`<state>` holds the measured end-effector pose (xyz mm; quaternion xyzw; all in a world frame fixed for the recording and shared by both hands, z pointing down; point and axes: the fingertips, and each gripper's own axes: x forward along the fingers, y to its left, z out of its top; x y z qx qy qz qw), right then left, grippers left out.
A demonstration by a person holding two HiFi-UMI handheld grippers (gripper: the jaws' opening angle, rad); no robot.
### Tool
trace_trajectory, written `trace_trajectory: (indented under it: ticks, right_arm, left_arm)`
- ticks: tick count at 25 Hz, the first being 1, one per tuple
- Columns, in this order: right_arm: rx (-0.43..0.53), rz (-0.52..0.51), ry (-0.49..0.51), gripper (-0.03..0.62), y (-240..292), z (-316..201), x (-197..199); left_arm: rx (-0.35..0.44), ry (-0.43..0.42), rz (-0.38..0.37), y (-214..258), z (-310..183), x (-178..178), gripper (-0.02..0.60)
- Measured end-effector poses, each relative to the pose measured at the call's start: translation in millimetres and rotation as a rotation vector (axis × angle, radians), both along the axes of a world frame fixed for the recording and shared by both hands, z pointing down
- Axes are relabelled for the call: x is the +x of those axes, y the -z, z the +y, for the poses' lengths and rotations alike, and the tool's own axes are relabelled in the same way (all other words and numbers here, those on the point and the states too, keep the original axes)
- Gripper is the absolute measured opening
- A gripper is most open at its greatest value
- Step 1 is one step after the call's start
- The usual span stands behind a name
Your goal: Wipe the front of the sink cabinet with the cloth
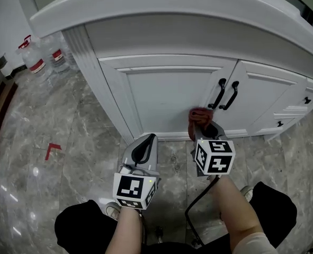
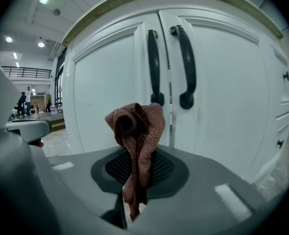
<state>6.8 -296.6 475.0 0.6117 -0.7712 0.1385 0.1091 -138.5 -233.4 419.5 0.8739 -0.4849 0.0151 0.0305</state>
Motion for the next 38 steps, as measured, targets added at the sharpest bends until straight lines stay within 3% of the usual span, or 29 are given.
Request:
trace_trajectory:
  ticks: [5, 9, 13, 22, 26, 31, 38]
  right_arm:
    - [0.005, 0.037, -0.068, 0.084, -0.5, 9.4, 28.4]
    - [0.002, 0.007, -0.066, 0.084, -2.1, 10.8, 20.6]
    - [-0.025, -0.033, -0.008, 0.084, -17.5, 8.5, -19.6]
    - [-0.132, -0.041, 0.214, 0.084, -97.0, 7.7, -162.5]
    - [-0.148, -0.058, 0.262, 0.084, -110.7, -0.3, -201.7]
    - [-0.16, -0.066, 0.276, 0.084, -122.2, -8.4, -225.1]
    - [-0.166, -0.072, 0.244, 0.084, -125.3, -15.8, -206.4]
  left_arm:
    - [-0.009, -0.012, 0.012, -4.6, 0.1, 8.2, 0.0]
    - [-0.021, 0.003, 0.003, -11.6, -0.6, -4.0, 0.0]
    - [-0.054, 0.051, 0.0, -22.1, -6.1, -34.7, 0.0]
    - [-0.103, 0.197, 0.006, -45.9, -8.4, -113.7, 0.0]
    - [-0.12, 0.242, 0.005, -53.8, -8.7, -140.1, 0.0]
    - [-0.14, 0.272, 0.013, -61.0, -4.5, -161.5, 0.0]
    - [-0.142, 0.246, 0.009, -61.8, -10.2, -152.1, 0.0]
